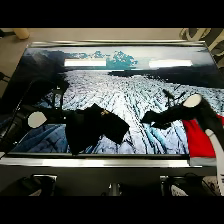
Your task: Fold the shirts.
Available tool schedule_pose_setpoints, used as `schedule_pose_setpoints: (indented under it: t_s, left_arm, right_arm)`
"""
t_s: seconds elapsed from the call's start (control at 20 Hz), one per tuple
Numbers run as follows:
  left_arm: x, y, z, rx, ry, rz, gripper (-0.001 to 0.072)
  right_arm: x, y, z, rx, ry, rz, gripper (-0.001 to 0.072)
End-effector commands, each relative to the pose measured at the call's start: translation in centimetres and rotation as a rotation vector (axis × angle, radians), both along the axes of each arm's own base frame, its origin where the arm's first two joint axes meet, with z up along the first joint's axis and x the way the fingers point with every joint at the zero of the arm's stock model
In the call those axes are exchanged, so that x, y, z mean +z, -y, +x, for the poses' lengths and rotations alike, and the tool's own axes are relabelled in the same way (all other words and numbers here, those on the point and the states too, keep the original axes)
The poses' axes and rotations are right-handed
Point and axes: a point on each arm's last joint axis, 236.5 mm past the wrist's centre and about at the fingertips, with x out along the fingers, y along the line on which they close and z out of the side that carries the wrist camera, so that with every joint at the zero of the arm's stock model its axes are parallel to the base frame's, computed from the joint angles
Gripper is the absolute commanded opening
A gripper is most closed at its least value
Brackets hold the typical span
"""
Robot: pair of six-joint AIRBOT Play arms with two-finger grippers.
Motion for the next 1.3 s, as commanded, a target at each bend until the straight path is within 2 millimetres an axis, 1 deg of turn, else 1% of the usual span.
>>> schedule_pose_setpoints:
  t_s: [0.0, 0.1, 0.2, 0.3, 0.35, 0.4, 0.45, 0.5, 0.55, 0.6, 0.65, 0.7, 0.75, 0.8, 0.85, 0.9, 0.95, 1.0, 1.05, 1.1, 1.15, 1.2, 1.25]
  left_arm:
    - [0.0, -0.1, -0.6, 0.005, -0.004, -0.014, 0.0030]
    - [0.3, -0.2, -0.9, 0.004, -0.003, -0.015, 0.0030]
    - [0.3, -0.3, -1.2, 0.001, -0.010, -0.012, 0.0030]
    - [0.4, -0.3, -1.3, 0.000, -0.012, -0.011, 0.0030]
    - [0.4, -0.3, -1.3, 0.001, -0.011, -0.011, 0.0030]
    - [0.4, -0.3, -1.3, 0.000, -0.011, -0.011, 0.0030]
    - [0.6, -0.4, -1.2, -0.001, -0.007, -0.007, 0.0031]
    - [1.2, -0.5, -0.9, -0.010, 0.013, 0.004, 0.0030]
    - [2.5, -0.5, -0.4, -0.030, 0.049, 0.007, 0.0030]
    - [4.7, -0.4, 0.3, -0.053, 0.097, 0.005, 0.0030]
    - [7.5, -0.5, 0.7, -0.081, 0.150, 0.005, 0.0030]
    - [10.6, -0.8, 0.8, -0.107, 0.202, 0.011, 0.0030]
    - [14.5, -1.6, 0.7, -0.115, 0.271, 0.024, 0.0030]
    - [18.4, -2.7, 0.5, -0.101, 0.350, 0.035, 0.0030]
    - [23.1, -3.9, 0.1, -0.078, 0.453, 0.031, 0.0030]
    - [27.4, -4.6, -0.8, -0.061, 0.552, 0.000, 0.0030]
    - [31.3, -5.3, -2.0, -0.043, 0.641, -0.046, 0.0030]
    - [33.6, -5.8, -3.2, -0.013, 0.684, -0.094, 0.0030]
    - [34.6, -6.3, -4.0, 0.011, 0.699, -0.127, 0.0030]
    - [34.4, -6.5, -4.6, 0.022, 0.683, -0.137, 0.0030]
    - [33.4, -6.6, -4.8, 0.020, 0.645, -0.122, 0.0030]
    - [32.0, -6.6, -4.7, 0.018, 0.605, -0.097, 0.0030]
    - [30.7, -6.6, -4.3, 0.017, 0.573, -0.075, 0.0030]
  right_arm:
    - [-4.7, -6.0, -0.9, 0.018, -0.087, 0.102, 0.0673]
    - [-6.0, -8.3, -0.4, -0.009, -0.095, 0.131, 0.0671]
    - [-6.5, -10.5, 0.3, -0.050, -0.099, 0.179, 0.0670]
    - [-7.4, -11.5, 0.6, -0.069, -0.093, 0.176, 0.0662]
    - [-7.5, -11.8, 1.0, -0.084, -0.078, 0.177, 0.0509]
    - [-7.4, -11.8, 1.5, -0.085, -0.058, 0.178, 0.0130]
    - [-6.9, -11.5, 2.0, -0.079, -0.037, 0.180, 0.0016]
    - [-5.6, -11.3, 2.6, -0.037, 0.011, 0.194, 0.0017]
    - [-3.5, -10.5, 3.6, -0.003, 0.066, 0.211, 0.0017]
    - [-0.6, -9.4, 4.7, 0.012, 0.127, 0.221, 0.0017]
    - [3.3, -7.7, 6.1, 0.032, 0.227, 0.213, 0.0017]
    - [7.7, -5.8, 7.1, 0.065, 0.350, 0.182, 0.0017]
    - [12.6, -3.6, 7.6, 0.085, 0.486, 0.128, 0.0017]
    - [18.4, -1.2, 7.3, 0.087, 0.639, 0.054, 0.0017]
    - [24.2, 1.0, 6.4, 0.056, 0.792, -0.017, 0.0017]
    - [29.2, 2.8, 5.0, -0.016, 0.913, -0.062, 0.0017]
    - [33.8, 3.9, 2.8, -0.092, 1.023, -0.082, 0.0018]
    - [37.0, 4.3, 0.5, -0.144, 1.116, -0.081, 0.0018]
    - [39.2, 4.5, -1.7, -0.172, 1.187, -0.082, 0.0018]
    - [40.0, 4.6, -3.4, -0.188, 1.209, -0.084, 0.0018]
    - [40.1, 4.9, -4.5, -0.213, 1.203, -0.094, 0.0018]
    - [39.8, 5.2, -5.2, -0.222, 1.188, -0.110, 0.0018]
    - [39.0, 5.8, -5.4, -0.221, 1.164, -0.148, 0.0018]
